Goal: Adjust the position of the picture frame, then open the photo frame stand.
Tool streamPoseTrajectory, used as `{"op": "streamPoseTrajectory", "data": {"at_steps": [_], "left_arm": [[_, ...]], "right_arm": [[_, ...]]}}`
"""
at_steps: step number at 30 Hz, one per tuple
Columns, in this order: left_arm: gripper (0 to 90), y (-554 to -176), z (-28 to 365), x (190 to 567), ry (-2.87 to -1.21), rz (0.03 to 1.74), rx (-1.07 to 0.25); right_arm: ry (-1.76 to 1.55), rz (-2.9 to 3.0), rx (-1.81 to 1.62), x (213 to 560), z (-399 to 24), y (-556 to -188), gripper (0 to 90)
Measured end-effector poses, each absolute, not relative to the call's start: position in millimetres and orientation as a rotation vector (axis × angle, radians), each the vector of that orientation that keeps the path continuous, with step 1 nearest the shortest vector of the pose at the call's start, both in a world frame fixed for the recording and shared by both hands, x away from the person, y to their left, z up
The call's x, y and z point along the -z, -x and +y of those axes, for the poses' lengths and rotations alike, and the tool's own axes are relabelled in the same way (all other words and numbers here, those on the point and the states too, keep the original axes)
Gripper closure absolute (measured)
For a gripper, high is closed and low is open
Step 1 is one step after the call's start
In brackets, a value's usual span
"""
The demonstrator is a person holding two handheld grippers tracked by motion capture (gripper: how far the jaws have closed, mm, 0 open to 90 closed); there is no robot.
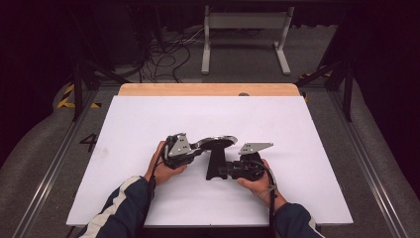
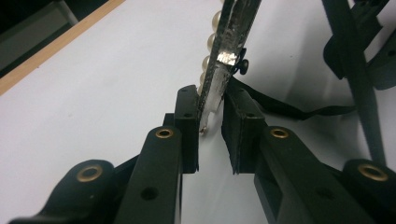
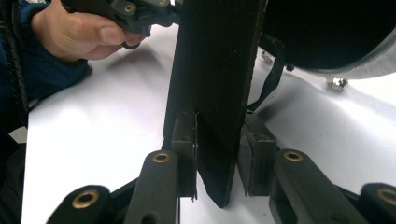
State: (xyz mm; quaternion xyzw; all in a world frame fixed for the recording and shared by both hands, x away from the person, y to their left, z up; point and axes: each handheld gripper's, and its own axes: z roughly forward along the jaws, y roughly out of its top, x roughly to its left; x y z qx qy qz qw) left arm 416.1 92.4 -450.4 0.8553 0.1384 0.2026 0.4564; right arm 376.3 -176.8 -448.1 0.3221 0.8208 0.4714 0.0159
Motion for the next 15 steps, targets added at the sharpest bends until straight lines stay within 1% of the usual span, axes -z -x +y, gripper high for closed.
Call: {"op": "streamPoseTrajectory", "data": {"at_steps": [15], "left_arm": [[76.4, -417.8, 92.7, 452.0, -2.103, 0.348, -0.487]], "right_arm": [[-1.005, 2.521, -1.374, 444.1, -176.8, -366.9, 69.9]]}}
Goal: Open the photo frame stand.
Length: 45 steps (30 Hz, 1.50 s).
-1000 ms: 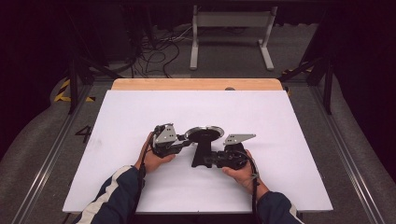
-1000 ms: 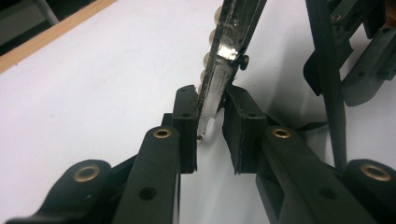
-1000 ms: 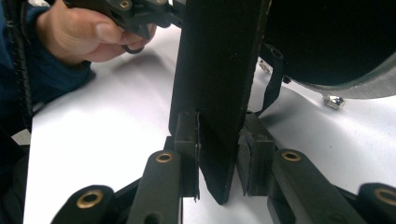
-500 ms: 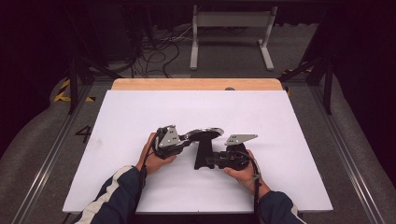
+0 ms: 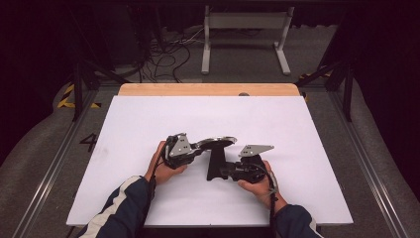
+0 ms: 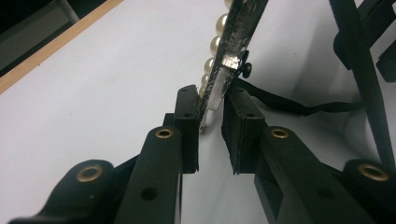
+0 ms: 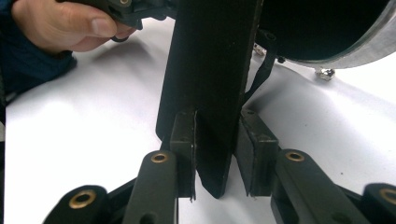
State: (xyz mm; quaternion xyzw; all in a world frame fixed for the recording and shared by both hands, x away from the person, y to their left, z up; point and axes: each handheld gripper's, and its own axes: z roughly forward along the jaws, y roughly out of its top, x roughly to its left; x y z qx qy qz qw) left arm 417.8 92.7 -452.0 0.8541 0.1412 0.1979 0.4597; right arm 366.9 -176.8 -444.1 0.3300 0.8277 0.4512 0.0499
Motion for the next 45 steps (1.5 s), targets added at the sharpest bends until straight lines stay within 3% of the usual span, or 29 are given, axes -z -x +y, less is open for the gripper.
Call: {"op": "streamPoseTrajectory", "data": {"at_steps": [4, 7, 13, 16, 22, 35, 45], "left_arm": [[75.5, -419, 93, 453, -2.096, 0.347, -0.473], [67.7, -419, 93, 453, -2.098, 0.348, -0.470], [64.5, -419, 90, 452, -2.087, 0.342, -0.456], [64.4, -420, 88, 453, -2.106, 0.342, -0.458], [72.2, -420, 89, 452, -2.095, 0.354, -0.465], [75.0, -420, 86, 454, -2.118, 0.351, -0.491], [75.7, -417, 86, 454, -2.136, 0.354, -0.512]], "right_arm": [[-1.004, 2.514, -1.372, 443, -178, -365, 68.8], [-1.000, 2.501, -1.354, 440, -179, -362, 63.3], [-0.985, 2.435, -1.338, 431, -185, -353, 62.6], [-0.947, 2.376, -1.344, 422, -188, -344, 65.8], [-0.821, 2.275, -1.322, 406, -183, -328, 90.0], [-0.692, 2.290, -1.221, 428, -113, -314, 90.0], [-0.652, 2.215, -1.102, 447, -85, -309, 90.0]]}}
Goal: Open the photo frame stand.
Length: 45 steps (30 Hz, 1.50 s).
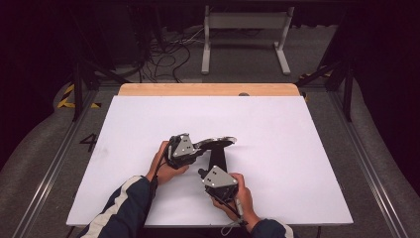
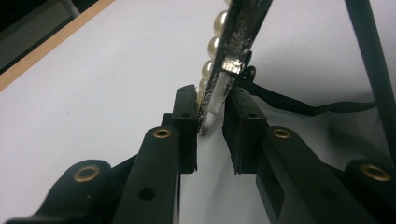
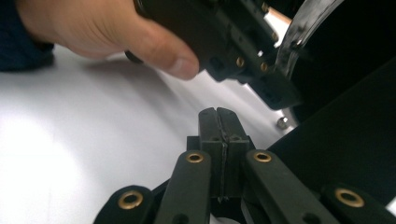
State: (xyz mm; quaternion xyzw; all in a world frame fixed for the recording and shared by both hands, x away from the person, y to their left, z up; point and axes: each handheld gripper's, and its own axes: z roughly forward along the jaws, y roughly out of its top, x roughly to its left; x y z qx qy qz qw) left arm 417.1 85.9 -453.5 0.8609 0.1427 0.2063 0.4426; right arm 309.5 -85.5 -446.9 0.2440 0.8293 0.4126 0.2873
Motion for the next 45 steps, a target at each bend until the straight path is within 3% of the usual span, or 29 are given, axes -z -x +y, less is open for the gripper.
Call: {"op": "streamPoseTrajectory", "data": {"at_steps": [45], "left_arm": [[78.6, -411, 86, 452, -2.165, 0.356, -0.543]], "right_arm": [[-0.717, 2.287, -0.934, 462, -86, -317, 90.0]]}}
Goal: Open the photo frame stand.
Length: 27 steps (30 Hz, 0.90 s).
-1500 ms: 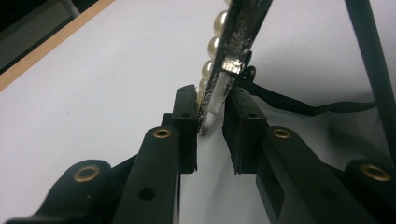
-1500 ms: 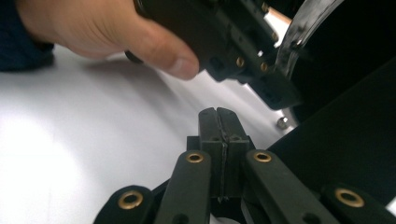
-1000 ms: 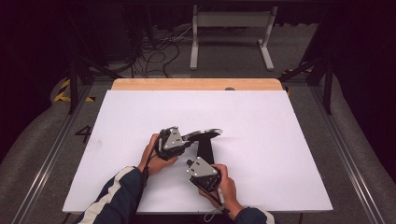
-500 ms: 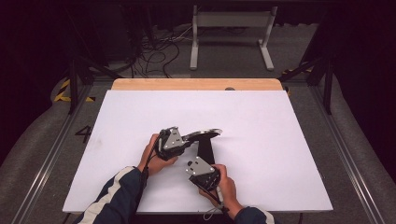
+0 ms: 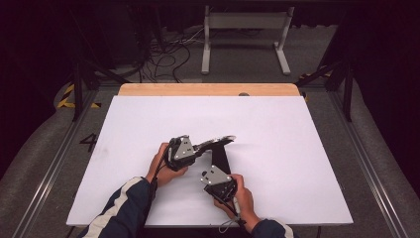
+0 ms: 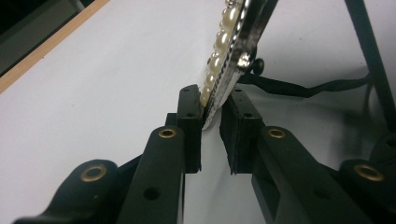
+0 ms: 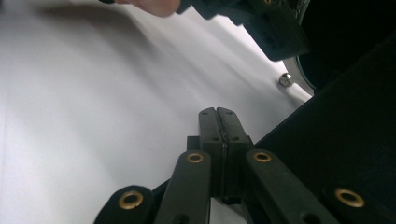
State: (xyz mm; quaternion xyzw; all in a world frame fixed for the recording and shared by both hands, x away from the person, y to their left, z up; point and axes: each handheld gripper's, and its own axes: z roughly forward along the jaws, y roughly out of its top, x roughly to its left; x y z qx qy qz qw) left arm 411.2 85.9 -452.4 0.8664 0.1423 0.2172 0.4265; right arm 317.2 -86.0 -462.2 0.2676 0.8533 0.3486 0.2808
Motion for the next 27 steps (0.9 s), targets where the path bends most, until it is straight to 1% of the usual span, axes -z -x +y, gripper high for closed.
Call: {"op": "streamPoseTrajectory", "data": {"at_steps": [14, 17, 20, 27], "left_arm": [[79.0, -411.1, 88.6, 451.5, -2.156, 0.366, -0.523], [74.9, -411.0, 91.1, 448.9, -2.131, 0.367, -0.519], [73.7, -409.3, 91.1, 446.8, -2.119, 0.357, -0.514], [67.6, -407.8, 88.4, 443.5, -2.096, 0.341, -0.535]], "right_arm": [[-0.734, 2.318, -0.960, 462.8, -91.2, -318.0, 90.0], [-0.737, 2.323, -0.968, 462.7, -92.4, -318.1, 90.0], [-0.733, 2.330, -0.971, 463.0, -93.1, -318.5, 90.0], [-0.729, 2.327, -0.985, 462.6, -94.4, -319.0, 90.0]]}}
